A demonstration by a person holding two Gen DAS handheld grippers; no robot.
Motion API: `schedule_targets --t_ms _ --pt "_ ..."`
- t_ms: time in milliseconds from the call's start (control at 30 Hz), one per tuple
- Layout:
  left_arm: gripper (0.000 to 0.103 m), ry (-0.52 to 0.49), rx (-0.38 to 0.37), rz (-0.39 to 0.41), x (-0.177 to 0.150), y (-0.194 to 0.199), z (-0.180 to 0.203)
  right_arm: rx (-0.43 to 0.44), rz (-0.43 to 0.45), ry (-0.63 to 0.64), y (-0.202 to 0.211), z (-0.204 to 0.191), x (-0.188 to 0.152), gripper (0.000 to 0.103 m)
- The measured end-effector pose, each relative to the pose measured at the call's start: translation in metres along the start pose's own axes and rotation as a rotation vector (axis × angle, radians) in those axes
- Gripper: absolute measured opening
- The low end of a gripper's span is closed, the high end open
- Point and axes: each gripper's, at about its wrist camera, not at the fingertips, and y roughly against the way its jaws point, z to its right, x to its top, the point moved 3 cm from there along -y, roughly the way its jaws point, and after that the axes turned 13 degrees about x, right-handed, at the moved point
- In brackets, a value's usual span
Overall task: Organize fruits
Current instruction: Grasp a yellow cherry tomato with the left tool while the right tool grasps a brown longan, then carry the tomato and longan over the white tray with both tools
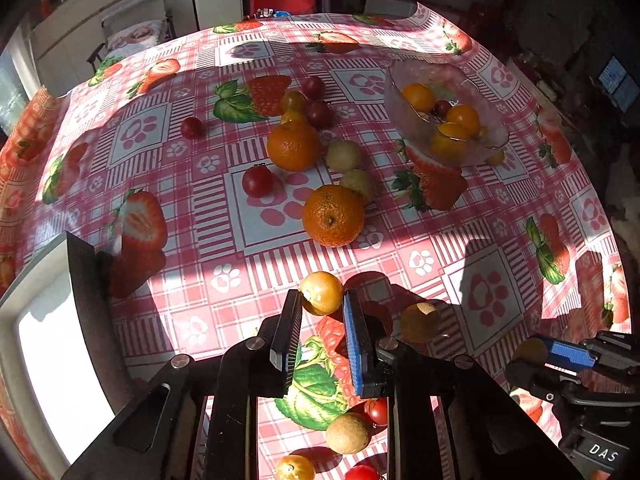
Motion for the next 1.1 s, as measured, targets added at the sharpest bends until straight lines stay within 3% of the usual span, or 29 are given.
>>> schedule_targets --t_ms 267,533,867,1100 --pt "0.023 0.088 0.014 0.019 -0.016 0.026 -0.038 0.029 -0.007 0.037 -0.001 -0.029 0.005 0.031" --pt "0.023 0.195 0.072 0.017 -0.050 0.048 -0.104 0.077 -0.035 0.128 -0.016 -0.086 0.010 0.031" --pt "0.023 0.327 0.181 -0.028 -0.103 0.053 -0.190 0.171 -0.124 0.296 -0.064 -0.189 0.002 0.031" --pt "0.023 0.362 0.228 -0.073 -0.135 0.044 -0.221 0.197 -0.203 0.390 -0.107 -0.242 -0.014 0.031"
